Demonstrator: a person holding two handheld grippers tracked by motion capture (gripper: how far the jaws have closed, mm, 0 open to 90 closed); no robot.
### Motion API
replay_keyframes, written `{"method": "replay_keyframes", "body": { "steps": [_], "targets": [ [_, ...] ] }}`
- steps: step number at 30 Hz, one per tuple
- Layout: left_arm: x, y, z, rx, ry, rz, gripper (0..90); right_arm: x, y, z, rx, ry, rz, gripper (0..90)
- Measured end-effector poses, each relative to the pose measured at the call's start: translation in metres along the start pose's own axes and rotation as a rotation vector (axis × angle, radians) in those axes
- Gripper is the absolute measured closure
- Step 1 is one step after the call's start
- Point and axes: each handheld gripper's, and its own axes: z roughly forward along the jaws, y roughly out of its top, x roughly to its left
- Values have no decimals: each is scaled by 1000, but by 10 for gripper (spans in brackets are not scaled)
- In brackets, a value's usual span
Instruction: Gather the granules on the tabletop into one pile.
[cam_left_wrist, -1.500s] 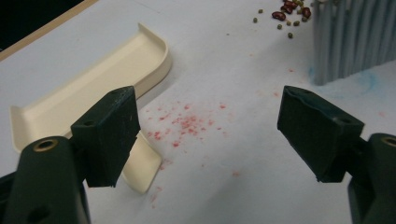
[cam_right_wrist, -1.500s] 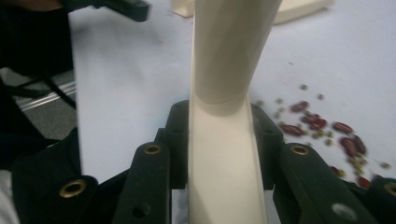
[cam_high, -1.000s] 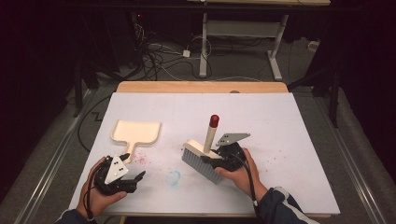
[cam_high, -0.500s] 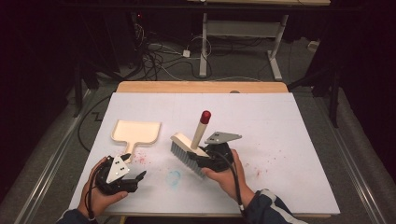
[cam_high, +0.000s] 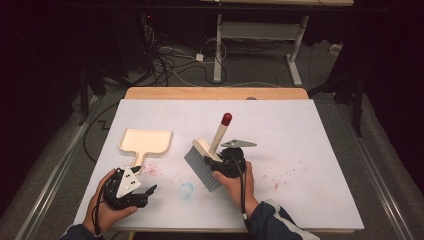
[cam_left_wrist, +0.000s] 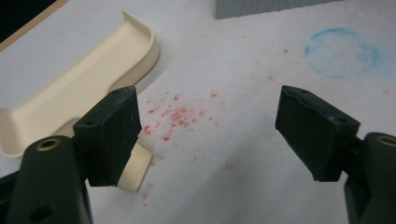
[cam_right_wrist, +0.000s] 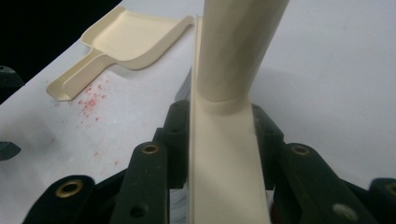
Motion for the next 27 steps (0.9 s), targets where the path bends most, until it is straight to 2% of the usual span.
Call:
{"method": "replay_keyframes", "body": {
  "steps": [1, 2, 3, 10, 16, 18, 22, 23, 24, 25, 26, 27],
  "targets": [
    [0, 0, 0, 3, 0, 2, 213, -6, -6, -8, -1, -10, 41, 657],
    [-1, 0, 0, 4, -1, 3, 213, -6, -6, -8, -1, -10, 41, 657],
    [-1, 0, 0, 7, -3, 4, 213, -12, -10, -17, -1, -23, 55, 657],
    [-2, 1, 4, 28, -12, 13, 213, -17, -14, -40, -20, -43, 63, 665],
    [-2, 1, 5, 32, -16, 19, 211, -13, -4, -55, -63, 16, 40, 668],
    [-2, 1, 5, 33, -17, 18, 211, -10, 2, -63, -79, 31, 9, 668],
    [-1, 0, 4, 35, -14, 20, 211, -9, 14, -78, -106, 33, -104, 668],
    [-1, 0, 4, 36, -14, 22, 211, -9, 14, -78, -106, 33, -104, 668],
    [-1, 0, 4, 37, -13, 24, 211, -13, 21, -82, -110, 50, -170, 668],
    [-1, 0, 4, 38, -12, 25, 211, -13, 21, -82, -110, 50, -170, 668],
    [-1, 0, 4, 38, -12, 25, 211, -18, 29, -82, -84, 38, -253, 668],
    [-1, 0, 5, 38, -11, 20, 211, -21, 32, -81, -86, 43, -312, 668]
  ]
}}
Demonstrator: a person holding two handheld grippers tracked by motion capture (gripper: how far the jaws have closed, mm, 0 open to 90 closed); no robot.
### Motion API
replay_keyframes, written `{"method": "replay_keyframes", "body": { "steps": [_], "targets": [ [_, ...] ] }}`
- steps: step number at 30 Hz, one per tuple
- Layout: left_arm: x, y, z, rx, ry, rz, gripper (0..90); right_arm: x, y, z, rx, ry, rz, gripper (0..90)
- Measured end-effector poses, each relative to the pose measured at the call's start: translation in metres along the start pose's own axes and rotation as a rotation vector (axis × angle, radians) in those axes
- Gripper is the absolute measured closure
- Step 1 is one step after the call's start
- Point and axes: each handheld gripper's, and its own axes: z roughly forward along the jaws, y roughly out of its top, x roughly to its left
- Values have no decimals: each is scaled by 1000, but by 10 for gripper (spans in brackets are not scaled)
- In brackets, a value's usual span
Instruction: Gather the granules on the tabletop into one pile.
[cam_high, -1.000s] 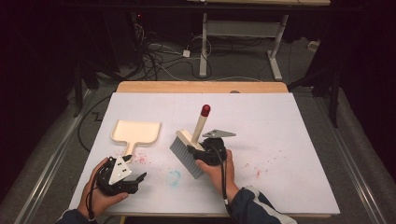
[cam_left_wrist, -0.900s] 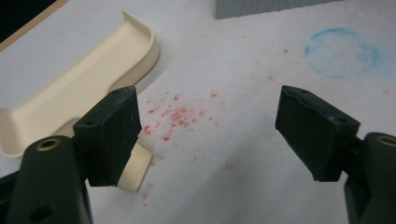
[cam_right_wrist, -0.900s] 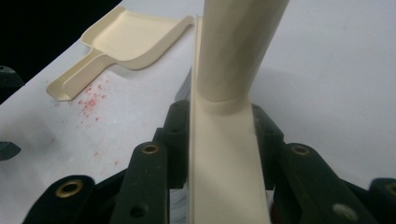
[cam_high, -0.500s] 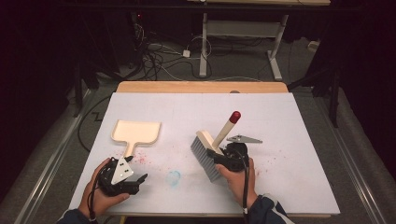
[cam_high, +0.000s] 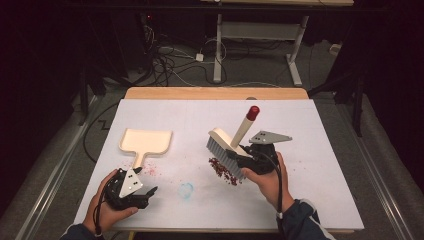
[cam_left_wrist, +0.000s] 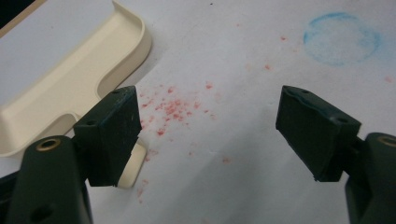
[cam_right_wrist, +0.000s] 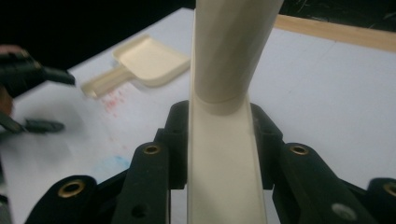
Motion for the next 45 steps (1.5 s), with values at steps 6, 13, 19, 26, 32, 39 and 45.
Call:
{"method": "replay_keyframes", "body": {
  "steps": [6, 13, 19, 26, 32, 39, 45],
  "targets": [
    [0, 1, 3, 11, -2, 0, 211, -24, 12, 22, 9, 2, -214, 668],
    [0, 0, 7, 26, -7, -1, 210, -43, 7, 76, 88, -10, -398, 668],
    [-1, 0, 7, 34, -8, 13, 211, -42, 2, 89, 95, 99, -444, 668],
    [-2, 0, 8, 41, -14, 13, 211, -38, -12, 75, 95, 216, -535, 665],
    [-3, 0, 9, 47, -15, 18, 211, -41, -30, 49, 73, 286, -567, 664],
    [-3, 1, 10, 50, -13, 19, 211, -42, -35, 37, 42, 235, -549, 667],
    [-2, 0, 8, 50, -10, 23, 211, -44, -27, 22, 5, 113, -498, 669]
  ]
}}
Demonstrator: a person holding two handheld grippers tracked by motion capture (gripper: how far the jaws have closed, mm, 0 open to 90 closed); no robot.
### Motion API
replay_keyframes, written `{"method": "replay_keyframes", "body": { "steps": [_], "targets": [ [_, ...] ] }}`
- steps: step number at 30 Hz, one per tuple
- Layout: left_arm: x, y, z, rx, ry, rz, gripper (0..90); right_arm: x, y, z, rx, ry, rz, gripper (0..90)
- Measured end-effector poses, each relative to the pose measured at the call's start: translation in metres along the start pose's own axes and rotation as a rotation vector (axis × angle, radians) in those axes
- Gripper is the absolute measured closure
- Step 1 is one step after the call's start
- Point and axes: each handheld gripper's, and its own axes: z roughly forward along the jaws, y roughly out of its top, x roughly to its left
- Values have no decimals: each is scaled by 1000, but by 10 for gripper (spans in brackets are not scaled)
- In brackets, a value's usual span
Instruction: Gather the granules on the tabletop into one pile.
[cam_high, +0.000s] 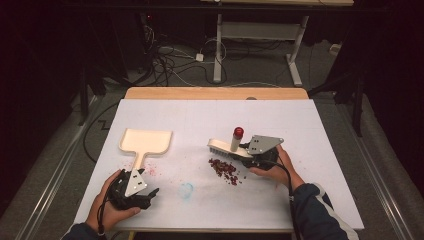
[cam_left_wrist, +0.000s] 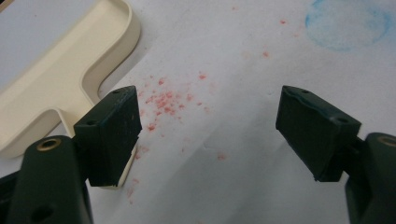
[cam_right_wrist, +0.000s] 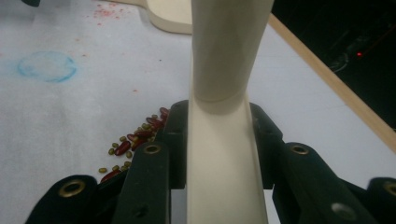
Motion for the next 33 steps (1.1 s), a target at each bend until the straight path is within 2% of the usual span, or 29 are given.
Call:
{"method": "replay_keyframes", "body": {
  "steps": [3, 5, 6, 7, 8, 9, 12, 13, 14, 15, 18, 22, 25, 27, 33],
  "targets": [
    [0, -1, -1, -2, 0, 2, 211, -2, 2, -19, -44, 0, 22, 669],
    [0, -1, -1, -5, 1, 1, 211, -3, 3, -33, -83, 26, 44, 668],
    [-1, 0, -1, -5, 1, 2, 211, -1, 4, -45, -114, 74, 51, 668],
    [-1, 0, -1, -5, 2, 4, 211, 1, 4, -50, -123, 109, 45, 669],
    [-1, 0, -1, -3, 1, 7, 211, 1, 4, -50, -123, 109, 45, 669],
    [-1, 0, -1, -2, 1, 8, 211, 7, 5, -57, -126, 175, 26, 668],
    [-2, 1, 0, -1, 1, 8, 211, 16, 4, -60, -121, 277, -10, 668],
    [-2, 1, 0, 0, 1, 9, 211, 16, 4, -60, -121, 277, -10, 668],
    [-2, 1, 0, 1, 0, 9, 211, 21, 3, -58, -106, 350, -32, 668],
    [-2, 1, 0, 2, 0, 9, 211, 21, 3, -58, -106, 350, -32, 668],
    [-2, 1, 1, 5, -4, 6, 211, 27, 2, -49, -74, 417, -61, 668],
    [-2, 1, 2, 8, -9, 9, 212, 26, -2, -30, -39, 478, -63, 668],
    [-2, 1, 2, 4, -14, 3, 212, 23, -3, -14, -11, 492, -67, 668],
    [-3, 1, 3, 4, -16, 2, 212, 18, -2, -7, -24, 511, -60, 669],
    [-4, 3, 5, 6, -34, 4, 212, 3, 1, 12, -34, 527, -50, 667]
  ]
}}
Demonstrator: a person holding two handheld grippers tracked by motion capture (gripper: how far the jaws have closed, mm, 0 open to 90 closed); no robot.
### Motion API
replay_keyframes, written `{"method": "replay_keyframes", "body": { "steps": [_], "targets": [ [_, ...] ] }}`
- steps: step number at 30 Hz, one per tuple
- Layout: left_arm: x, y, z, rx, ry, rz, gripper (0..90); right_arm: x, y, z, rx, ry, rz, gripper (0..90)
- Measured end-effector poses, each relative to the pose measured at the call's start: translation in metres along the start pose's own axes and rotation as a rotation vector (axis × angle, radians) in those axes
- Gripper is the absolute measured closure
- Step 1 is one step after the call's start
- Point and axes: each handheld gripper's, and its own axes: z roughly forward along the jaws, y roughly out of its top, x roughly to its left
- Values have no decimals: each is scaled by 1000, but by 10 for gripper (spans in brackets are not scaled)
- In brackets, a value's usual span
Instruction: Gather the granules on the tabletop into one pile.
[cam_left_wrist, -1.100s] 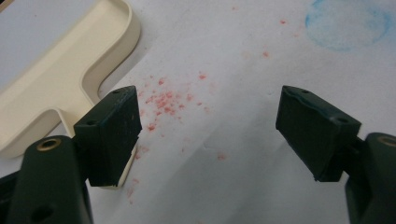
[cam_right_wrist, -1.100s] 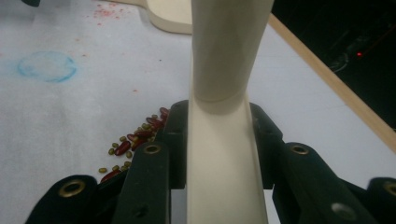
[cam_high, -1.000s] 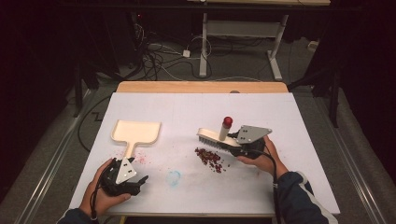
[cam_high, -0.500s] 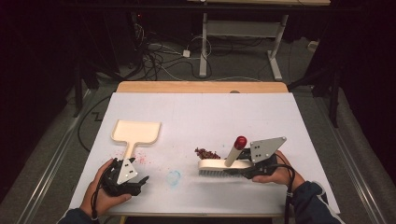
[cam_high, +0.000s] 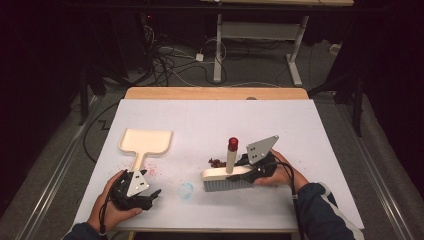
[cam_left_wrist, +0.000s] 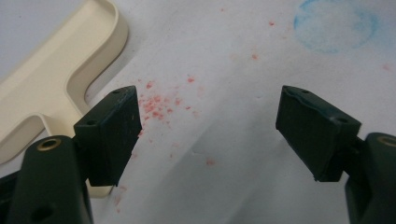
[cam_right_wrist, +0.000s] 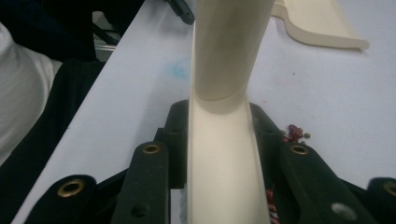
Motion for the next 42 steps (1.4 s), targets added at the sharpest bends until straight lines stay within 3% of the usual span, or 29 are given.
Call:
{"method": "replay_keyframes", "body": {
  "steps": [9, 16, 18, 21, 26, 28, 30, 34, 36, 38, 39, 42],
  "targets": [
    [1, 0, 1, -3, -8, -8, 213, -21, 10, 18, -5, 36, -8, 667],
    [0, 0, 1, -4, -16, -5, 213, -20, 25, 22, -7, 19, -41, 668],
    [-1, 0, 1, -6, -15, -3, 213, -16, 27, 18, -35, 13, -46, 668],
    [-1, 0, 0, -3, -13, 1, 214, -5, 30, 4, -54, -51, -38, 668],
    [-2, 0, -2, -7, -5, 6, 213, 16, 28, -32, -84, -104, -29, 668],
    [-2, 1, -3, -13, 0, 7, 213, 24, 20, -44, -66, -162, 10, 668],
    [-2, 1, -4, -18, 1, 6, 213, 32, 10, -53, -47, -265, 78, 667],
    [-3, 1, -6, -20, 5, 17, 213, 55, -7, -59, -47, -542, 268, 667],
    [-3, 1, -6, -20, 6, 17, 214, 68, -9, -59, -55, -657, 335, 668],
    [-3, 1, -7, -25, 5, 22, 213, 80, -9, -54, -68, -780, 431, 668],
    [-3, 2, -7, -27, 5, 22, 214, 83, -8, -51, -62, -817, 472, 668],
    [-3, 2, -7, -29, 4, 27, 217, 87, -8, -38, -22, -881, 505, 668]
  ]
}}
